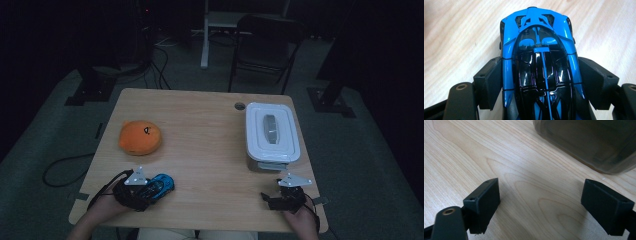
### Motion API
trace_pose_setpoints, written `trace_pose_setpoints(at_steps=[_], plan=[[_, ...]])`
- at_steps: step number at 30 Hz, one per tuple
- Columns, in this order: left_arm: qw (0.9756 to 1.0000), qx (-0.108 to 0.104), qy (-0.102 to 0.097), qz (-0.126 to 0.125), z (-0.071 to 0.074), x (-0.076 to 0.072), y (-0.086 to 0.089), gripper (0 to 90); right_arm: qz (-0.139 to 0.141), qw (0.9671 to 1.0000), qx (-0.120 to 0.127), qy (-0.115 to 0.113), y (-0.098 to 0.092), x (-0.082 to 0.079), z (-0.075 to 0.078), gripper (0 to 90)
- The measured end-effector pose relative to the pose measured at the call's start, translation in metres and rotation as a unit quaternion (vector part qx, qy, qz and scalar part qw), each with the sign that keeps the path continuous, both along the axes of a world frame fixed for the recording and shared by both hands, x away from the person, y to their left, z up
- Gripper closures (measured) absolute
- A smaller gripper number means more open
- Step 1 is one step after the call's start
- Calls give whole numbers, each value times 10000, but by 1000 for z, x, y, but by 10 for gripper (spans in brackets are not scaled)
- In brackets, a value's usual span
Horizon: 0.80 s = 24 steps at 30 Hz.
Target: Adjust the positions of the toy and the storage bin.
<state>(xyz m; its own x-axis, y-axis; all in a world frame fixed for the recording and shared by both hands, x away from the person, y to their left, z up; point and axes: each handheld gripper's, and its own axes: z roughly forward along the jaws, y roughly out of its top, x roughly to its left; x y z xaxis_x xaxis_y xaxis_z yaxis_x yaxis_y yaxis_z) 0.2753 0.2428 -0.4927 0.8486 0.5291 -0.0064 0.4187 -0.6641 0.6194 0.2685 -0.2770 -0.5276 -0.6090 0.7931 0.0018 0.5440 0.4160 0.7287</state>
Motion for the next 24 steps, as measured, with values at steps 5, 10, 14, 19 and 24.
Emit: trace_pose_setpoints(at_steps=[5,10,14,19,24], plan=[[9998,-84,33,-183,-2,-5,7,258,-2,10000,-4,3,0,0,0,150],[9986,-25,106,-522,-6,-7,4,258,-2,10000,-4,2,0,0,0,150],[9982,-32,158,-579,-10,-5,3,258,-5,10000,-5,-3,0,0,0,150],[9975,-100,235,-663,-13,-1,3,258,-12,10000,-3,6,0,0,0,149],[9965,-202,269,-762,-17,3,4,248,-12,10000,-2,-1,0,0,0,150]])
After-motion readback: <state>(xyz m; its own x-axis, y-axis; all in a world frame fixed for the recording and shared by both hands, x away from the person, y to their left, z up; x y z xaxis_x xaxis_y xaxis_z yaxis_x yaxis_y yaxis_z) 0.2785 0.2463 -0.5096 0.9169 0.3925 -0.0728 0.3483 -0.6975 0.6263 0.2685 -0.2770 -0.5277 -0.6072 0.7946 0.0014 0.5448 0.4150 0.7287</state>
